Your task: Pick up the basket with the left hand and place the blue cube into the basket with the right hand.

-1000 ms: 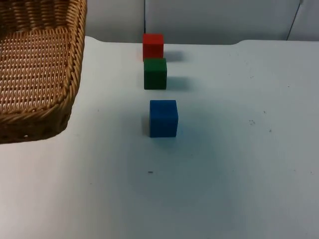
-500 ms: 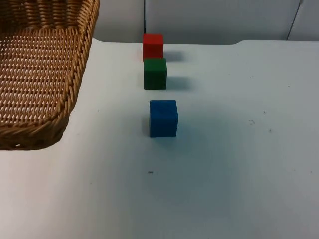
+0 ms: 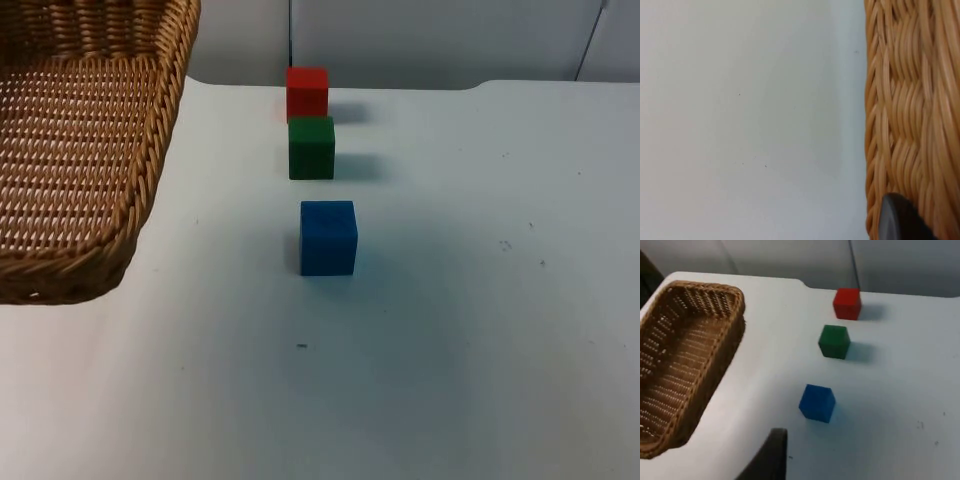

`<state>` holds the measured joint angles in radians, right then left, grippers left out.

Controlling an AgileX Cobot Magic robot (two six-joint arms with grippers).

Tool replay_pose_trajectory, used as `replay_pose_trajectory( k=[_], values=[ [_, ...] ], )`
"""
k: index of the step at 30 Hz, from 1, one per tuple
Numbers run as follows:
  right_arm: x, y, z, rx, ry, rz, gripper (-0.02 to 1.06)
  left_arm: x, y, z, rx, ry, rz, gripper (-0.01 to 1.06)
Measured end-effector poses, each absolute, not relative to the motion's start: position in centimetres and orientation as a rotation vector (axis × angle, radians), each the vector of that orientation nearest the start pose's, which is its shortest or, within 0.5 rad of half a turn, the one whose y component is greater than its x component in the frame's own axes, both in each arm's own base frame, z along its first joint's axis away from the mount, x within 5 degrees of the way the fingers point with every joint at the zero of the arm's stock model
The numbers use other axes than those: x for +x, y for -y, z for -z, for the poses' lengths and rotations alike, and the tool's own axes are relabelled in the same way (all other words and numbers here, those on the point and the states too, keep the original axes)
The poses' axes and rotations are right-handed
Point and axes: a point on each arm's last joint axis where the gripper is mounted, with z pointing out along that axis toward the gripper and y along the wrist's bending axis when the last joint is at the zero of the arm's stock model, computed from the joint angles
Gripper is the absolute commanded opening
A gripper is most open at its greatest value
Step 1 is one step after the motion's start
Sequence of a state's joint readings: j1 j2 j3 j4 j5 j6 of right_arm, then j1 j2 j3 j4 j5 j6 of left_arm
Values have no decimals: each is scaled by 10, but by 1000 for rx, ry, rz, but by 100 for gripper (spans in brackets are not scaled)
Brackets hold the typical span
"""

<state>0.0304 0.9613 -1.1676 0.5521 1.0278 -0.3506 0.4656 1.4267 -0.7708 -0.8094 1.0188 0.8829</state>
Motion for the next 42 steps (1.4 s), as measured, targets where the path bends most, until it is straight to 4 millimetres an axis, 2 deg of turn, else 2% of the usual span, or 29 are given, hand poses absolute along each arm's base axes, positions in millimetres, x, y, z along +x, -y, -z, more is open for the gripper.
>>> replay_pose_trajectory(
  k=[3, 4, 8, 9, 12, 13, 14, 18, 19, 24, 25, 26, 28, 29, 33, 34, 39, 42],
  values=[
    [204, -66, -419, -432, -2220, -563, 104, 232, -54, -221, -37, -2635, 738, 0],
    [204, -66, -419, -432, -2220, -563, 104, 232, -54, -221, -37, -2635, 738, 0],
    [244, -116, -391, -562, -2339, -542, 104, 232, -54, -221, -37, -2635, 738, 0],
    [244, -116, -391, -562, -2339, -542, 104, 232, -54, -221, -37, -2635, 738, 0],
    [268, -160, -355, -596, -2424, -397, 104, 232, -54, -220, -35, -2637, 736, 0],
    [274, -170, -343, -602, -2441, -363, 104, 232, -54, -220, -33, -2638, 735, 0],
    [274, -170, -343, -602, -2441, -363, 104, 232, -54, -220, -33, -2638, 735, 0],
    [296, -205, -304, -538, -2460, -383, 104, 232, -54, -220, -34, -2638, 735, 0],
    [296, -205, -304, -538, -2460, -383, 104, 232, -54, -220, -34, -2638, 735, 0],
    [318, -229, -252, -430, -2539, -406, 104, 232, -54, -220, -40, -2639, 736, 0],
    [318, -229, -252, -430, -2539, -406, 104, 232, -54, -220, -40, -2639, 736, 0],
    [323, -233, -236, -399, -2576, -401, 104, 232, -54, -220, -40, -2639, 736, 0],
    [328, -236, -217, -363, -2618, -392, 102, 232, -54, -220, -40, -2639, 736, 0],
    [328, -236, -217, -363, -2618, -392, 102, 232, -54, -220, -40, -2639, 736, 0],
    [339, -244, -185, -319, -2684, -370, 101, 232, -54, -220, -40, -2639, 736, 0],
    [339, -244, -185, -319, -2684, -370, 101, 232, -54, -220, -40, -2639, 736, 0],
    [353, -255, -157, -318, -2747, -338, 101, 232, -54, -220, -40, -2639, 736, 0],
    [359, -260, -152, -318, -2756, -337, 101, 232, -54, -220, -40, -2639, 736, 0]
  ],
)
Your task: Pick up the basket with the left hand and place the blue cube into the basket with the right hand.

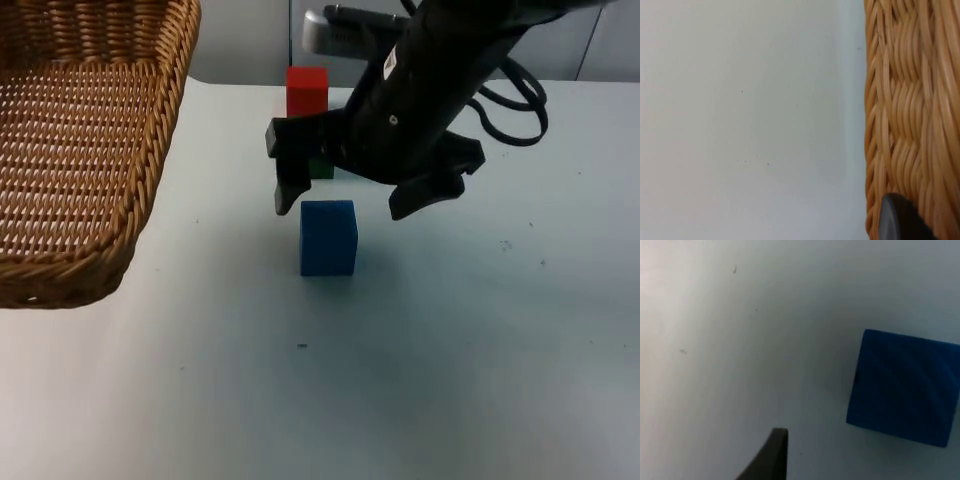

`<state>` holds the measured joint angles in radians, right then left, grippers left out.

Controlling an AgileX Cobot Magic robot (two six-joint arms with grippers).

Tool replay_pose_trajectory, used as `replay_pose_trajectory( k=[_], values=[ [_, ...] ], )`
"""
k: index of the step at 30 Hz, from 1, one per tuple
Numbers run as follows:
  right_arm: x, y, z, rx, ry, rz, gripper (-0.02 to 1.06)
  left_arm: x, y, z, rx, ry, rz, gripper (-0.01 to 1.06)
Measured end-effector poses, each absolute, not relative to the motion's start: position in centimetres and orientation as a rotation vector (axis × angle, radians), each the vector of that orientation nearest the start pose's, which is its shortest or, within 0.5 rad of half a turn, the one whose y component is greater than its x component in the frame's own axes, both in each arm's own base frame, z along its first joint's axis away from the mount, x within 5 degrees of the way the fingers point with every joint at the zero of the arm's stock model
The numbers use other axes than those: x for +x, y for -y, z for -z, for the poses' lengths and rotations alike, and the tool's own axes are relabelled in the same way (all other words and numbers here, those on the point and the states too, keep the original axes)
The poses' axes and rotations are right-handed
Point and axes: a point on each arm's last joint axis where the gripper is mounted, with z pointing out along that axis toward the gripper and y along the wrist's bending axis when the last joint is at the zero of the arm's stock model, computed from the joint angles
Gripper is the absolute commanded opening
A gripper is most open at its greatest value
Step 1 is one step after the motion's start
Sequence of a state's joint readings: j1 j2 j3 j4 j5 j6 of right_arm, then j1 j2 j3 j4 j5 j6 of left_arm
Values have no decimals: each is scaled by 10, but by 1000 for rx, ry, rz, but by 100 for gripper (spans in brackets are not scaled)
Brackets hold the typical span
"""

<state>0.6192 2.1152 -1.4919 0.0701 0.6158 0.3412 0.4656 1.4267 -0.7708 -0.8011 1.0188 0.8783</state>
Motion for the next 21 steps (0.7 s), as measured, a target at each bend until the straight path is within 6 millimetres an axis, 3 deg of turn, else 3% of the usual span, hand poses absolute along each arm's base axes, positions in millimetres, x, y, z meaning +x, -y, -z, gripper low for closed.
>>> replay_pose_trajectory(
  k=[9, 21],
  values=[
    [376, -272, -133, -281, -2809, -309, 101, 232, -54, -220, -40, -2639, 736, 0],
    [379, -271, -117, -315, -2815, -249, 99, 232, -54, -220, -40, -2639, 736, 0]
  ],
)
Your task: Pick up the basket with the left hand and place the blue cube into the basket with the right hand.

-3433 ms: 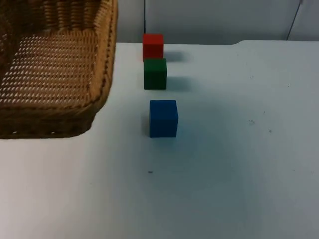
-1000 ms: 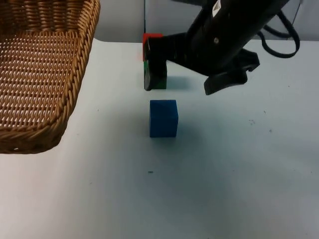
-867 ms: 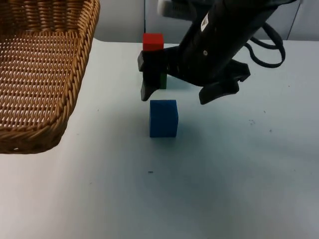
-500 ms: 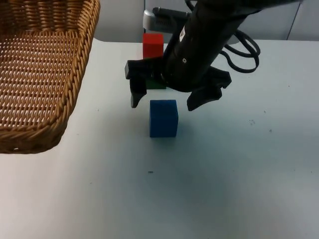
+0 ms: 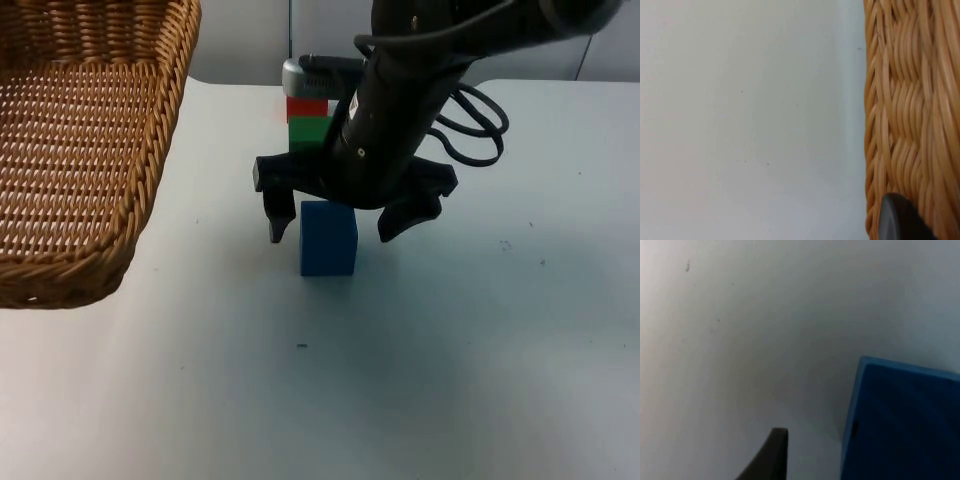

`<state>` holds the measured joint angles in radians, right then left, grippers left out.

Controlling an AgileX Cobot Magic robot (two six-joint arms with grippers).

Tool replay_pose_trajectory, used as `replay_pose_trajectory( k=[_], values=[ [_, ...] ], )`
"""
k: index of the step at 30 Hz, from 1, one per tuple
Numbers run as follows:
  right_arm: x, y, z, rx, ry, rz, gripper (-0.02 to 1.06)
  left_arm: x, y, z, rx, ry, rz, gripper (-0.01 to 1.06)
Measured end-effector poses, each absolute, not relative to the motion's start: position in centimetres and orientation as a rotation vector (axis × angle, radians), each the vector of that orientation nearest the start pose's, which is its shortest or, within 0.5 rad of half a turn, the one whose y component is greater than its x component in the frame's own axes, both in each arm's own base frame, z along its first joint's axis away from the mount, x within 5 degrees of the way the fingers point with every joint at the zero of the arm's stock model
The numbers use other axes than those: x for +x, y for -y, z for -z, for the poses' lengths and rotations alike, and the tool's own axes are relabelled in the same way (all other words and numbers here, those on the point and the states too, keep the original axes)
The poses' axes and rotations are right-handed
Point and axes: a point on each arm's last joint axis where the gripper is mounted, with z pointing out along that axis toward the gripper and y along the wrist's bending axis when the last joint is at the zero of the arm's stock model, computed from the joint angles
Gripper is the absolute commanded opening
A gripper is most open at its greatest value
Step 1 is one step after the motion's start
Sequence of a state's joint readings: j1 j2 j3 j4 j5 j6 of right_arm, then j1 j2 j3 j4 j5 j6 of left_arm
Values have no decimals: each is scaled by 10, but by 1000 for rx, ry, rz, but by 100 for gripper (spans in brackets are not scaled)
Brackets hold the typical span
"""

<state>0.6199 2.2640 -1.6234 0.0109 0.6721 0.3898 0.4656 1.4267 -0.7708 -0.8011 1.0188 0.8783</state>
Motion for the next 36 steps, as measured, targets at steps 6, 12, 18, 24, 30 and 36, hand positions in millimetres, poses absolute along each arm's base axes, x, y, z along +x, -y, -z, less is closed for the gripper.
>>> replay_pose_trajectory(
  k=[6, 12, 18, 24, 30, 36],
  values=[
    [380, -272, -109, -317, -2819, -244, 98, 232, -54, -220, -39, -2639, 739, 0],
    [380, -271, -102, -320, -2830, -234, 86, 232, -54, -220, -39, -2639, 739, 0],
    [382, -273, -105, -288, -2820, -249, 47, 232, -54, -220, -39, -2639, 739, 0],
    [382, -273, -106, -270, -2819, -254, 0, 232, -54, -220, -39, -2639, 739, 0],
    [382, -273, -107, -268, -2816, -257, 0, 232, -54, -220, -41, -2640, 740, 0],
    [382, -273, -147, -298, -2734, -295, 0, 234, -50, -220, -16, -2641, 736, 0]
  ],
)
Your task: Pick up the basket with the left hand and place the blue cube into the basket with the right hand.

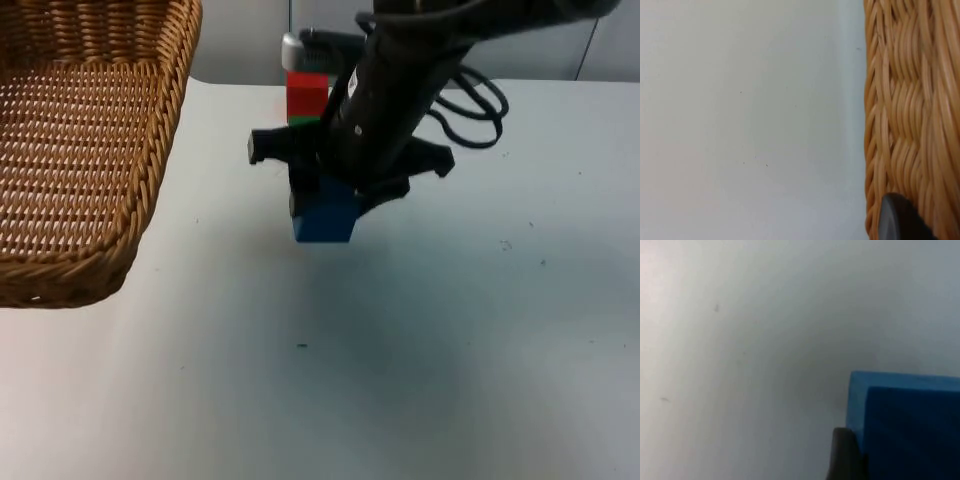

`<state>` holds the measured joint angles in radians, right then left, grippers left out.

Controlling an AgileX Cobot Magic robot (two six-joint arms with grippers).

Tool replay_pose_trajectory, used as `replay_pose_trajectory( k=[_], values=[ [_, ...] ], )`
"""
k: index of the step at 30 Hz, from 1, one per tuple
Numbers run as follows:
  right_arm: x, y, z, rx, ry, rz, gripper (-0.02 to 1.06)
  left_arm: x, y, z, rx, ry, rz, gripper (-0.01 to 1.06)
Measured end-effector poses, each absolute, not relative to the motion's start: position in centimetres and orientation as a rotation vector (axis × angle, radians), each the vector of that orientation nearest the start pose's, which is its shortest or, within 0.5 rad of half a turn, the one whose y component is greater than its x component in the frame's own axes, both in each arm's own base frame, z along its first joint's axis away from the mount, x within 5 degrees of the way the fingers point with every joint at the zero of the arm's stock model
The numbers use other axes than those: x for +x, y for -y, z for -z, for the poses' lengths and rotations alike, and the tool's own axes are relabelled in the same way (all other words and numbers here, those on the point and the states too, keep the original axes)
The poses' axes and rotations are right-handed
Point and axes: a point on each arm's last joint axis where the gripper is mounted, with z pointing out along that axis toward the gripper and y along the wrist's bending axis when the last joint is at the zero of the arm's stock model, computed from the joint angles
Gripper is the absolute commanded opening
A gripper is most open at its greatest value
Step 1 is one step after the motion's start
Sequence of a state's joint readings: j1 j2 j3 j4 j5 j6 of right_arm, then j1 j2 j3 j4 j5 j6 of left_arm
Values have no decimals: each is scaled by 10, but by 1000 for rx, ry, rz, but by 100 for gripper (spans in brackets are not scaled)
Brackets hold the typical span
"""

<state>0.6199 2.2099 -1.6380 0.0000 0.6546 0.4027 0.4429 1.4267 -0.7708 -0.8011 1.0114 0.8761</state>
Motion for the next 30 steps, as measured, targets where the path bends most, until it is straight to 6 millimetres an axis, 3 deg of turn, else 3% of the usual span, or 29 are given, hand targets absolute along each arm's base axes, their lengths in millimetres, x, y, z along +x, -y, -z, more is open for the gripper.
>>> replay_pose_trajectory(
  k=[3, 4, 8, 9, 12, 13, 15, 17, 24, 27, 29, 30],
  values=[
    [379, -269, -192, -367, -2628, -318, 0, 237, -40, -220, 38, -2646, 737, 0],
    [379, -269, -192, -367, -2628, -318, 0, 237, -40, -220, 38, -2646, 737, 0],
    [362, -256, -271, -452, -2455, -343, 0, 238, -35, -216, 13, -2650, 712, 0],
    [362, -256, -271, -452, -2455, -343, 0, 238, -35, -216, 13, -2650, 712, 0],
    [346, -246, -318, -480, -2348, -367, 0, 238, -37, -212, -40, -2649, 686, 0],
    [346, -246, -318, -480, -2348, -367, 0, 238, -37, -212, -40, -2649, 686, 0],
    [331, -246, -343, -526, -2277, -381, 0, 240, -38, -210, -63, -2646, 680, 0],
    [320, -253, -352, -571, -2240, -400, 0, 244, -38, -204, -98, -2660, 706, 0],
    [296, -291, -349, -693, -2181, -468, 0, 254, -31, -185, -114, -2702, 721, 0],
    [291, -316, -333, -735, -2173, -504, 0, 259, -24, -181, -112, -2698, 721, 0],
    [292, -320, -329, -738, -2178, -508, 0, 261, -22, -181, -116, -2691, 714, 0],
    [297, -330, -315, -751, -2201, -503, 0, 262, -21, -181, -118, -2684, 707, 0]
  ],
)
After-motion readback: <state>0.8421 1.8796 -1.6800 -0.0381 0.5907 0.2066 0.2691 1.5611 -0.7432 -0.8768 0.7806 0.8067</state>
